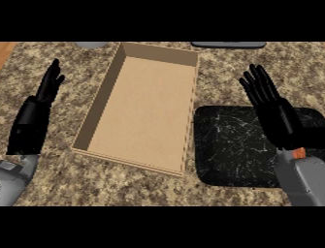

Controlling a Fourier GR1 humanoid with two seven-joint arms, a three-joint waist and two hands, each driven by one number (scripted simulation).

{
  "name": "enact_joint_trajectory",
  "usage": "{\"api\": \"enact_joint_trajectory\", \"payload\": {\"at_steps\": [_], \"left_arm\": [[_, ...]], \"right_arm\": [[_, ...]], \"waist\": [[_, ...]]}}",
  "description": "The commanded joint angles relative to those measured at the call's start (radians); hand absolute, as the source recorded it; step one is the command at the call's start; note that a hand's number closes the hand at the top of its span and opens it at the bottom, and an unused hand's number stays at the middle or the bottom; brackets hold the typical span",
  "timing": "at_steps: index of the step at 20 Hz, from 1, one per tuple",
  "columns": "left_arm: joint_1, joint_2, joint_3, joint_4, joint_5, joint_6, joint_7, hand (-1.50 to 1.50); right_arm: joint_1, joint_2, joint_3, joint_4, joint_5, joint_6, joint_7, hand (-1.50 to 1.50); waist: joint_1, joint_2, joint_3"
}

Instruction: Pick the sweet potato from the tray and place it in the cardboard box

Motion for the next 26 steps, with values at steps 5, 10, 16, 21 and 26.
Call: {"api": "enact_joint_trajectory", "payload": {"at_steps": [5,10,16,21,26], "left_arm": [[0.157,0.060,0.103,0.189,-0.006,0.012,-0.026,0.00],[0.209,0.077,0.117,0.212,0.020,-0.004,-0.017,0.00],[0.219,0.061,0.147,0.255,0.045,-0.043,-0.079,0.00],[0.174,0.071,0.160,0.284,0.050,-0.096,-0.080,0.00],[0.139,0.071,0.180,0.311,0.064,-0.123,-0.074,0.00]], "right_arm": [[0.117,-0.267,-0.134,0.139,-0.152,0.353,0.033,-1.50],[0.157,-0.481,0.008,0.060,0.386,0.268,-0.188,-1.50],[0.244,-0.427,-0.115,0.430,0.238,0.510,-0.695,-1.50],[0.106,-0.548,-0.080,0.523,0.415,0.404,-0.787,-1.50],[0.014,-0.644,0.038,0.543,0.601,0.309,-0.782,-1.50]], "waist": [[-0.031,-0.019,-0.008],[-0.021,-0.021,-0.007],[-0.019,-0.019,-0.002],[-0.004,-0.019,-0.004],[0.008,-0.017,-0.005]]}}
